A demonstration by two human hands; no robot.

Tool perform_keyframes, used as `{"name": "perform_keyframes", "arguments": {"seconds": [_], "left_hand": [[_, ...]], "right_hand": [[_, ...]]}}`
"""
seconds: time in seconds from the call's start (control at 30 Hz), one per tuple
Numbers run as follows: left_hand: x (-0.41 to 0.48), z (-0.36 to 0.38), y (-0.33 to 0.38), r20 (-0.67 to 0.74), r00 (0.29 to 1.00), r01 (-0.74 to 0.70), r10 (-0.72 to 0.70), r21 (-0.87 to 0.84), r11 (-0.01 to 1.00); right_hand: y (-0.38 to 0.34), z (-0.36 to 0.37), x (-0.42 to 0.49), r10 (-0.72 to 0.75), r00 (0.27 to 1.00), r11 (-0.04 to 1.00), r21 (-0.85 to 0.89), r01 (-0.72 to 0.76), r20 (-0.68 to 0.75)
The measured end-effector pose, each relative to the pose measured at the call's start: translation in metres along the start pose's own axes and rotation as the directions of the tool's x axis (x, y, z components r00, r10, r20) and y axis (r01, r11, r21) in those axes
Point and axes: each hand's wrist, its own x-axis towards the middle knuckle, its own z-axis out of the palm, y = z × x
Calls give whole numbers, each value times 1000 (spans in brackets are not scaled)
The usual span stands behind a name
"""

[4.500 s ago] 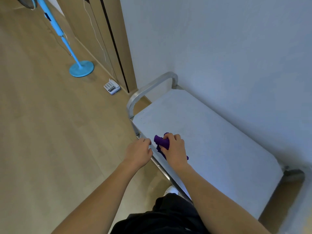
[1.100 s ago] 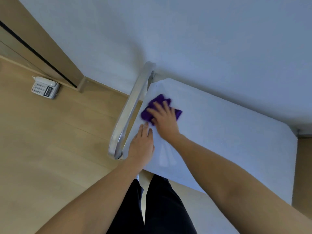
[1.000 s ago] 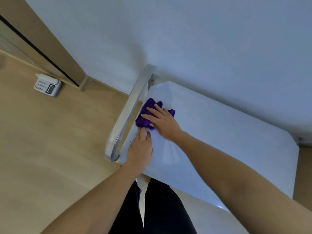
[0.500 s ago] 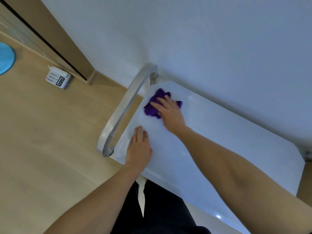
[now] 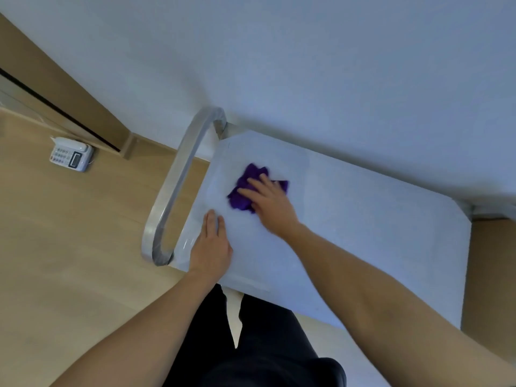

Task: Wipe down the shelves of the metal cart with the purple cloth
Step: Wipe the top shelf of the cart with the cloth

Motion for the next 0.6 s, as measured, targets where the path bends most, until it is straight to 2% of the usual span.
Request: {"name": "perform_keyframes", "arguments": {"seconds": [0.07, 0.1, 0.17, 0.2, 0.23, 0.3, 0.37, 0.43, 0.47, 0.53, 0.6], "left_hand": [[-2, -2, -4, 27, 999, -36, 35, 17, 999], [-3, -4, -6, 48, 997, -59, 58, 28, 998], [-5, -6, -12, 68, 992, -104, 102, 30, 994], [-6, -7, -16, 71, 990, -123, 121, 30, 992], [-8, -8, -21, 76, 987, -147, 143, 41, 988], [-11, -11, -32, 84, 980, -186, 180, 67, 980], [-14, -11, -45, 73, 976, -209, 204, 82, 974], [-18, -11, -57, 79, 967, -246, 240, 79, 966], [-21, -11, -61, 92, 960, -272, 265, 78, 959], [-24, -12, -68, 115, 943, -320, 311, 77, 944], [-26, -12, -72, 125, 932, -351, 340, 71, 934]], "right_hand": [[29, -13, -8, 240, 964, 971, 13, -240, -115], [34, -18, -12, 384, 910, 923, 50, -381, -157], [16, -17, -16, 655, 729, 755, 130, -643, -200], [-4, -10, -16, 722, 660, 690, 137, -711, -209], [-28, -1, -17, 718, 661, 691, 117, -713, -218], [-75, 24, -24, 562, 806, 825, 47, -564, -187], [-103, 44, -40, 318, 945, 946, -36, -322, -76], [-92, 40, -53, 202, 979, 978, -58, -202, -8], [-81, 35, -58, 213, 977, 975, -63, -214, -21], [-61, 23, -71, 388, 919, 919, -39, -392, -74], [-51, 12, -88, 654, 745, 754, 39, -655, -133]]}}
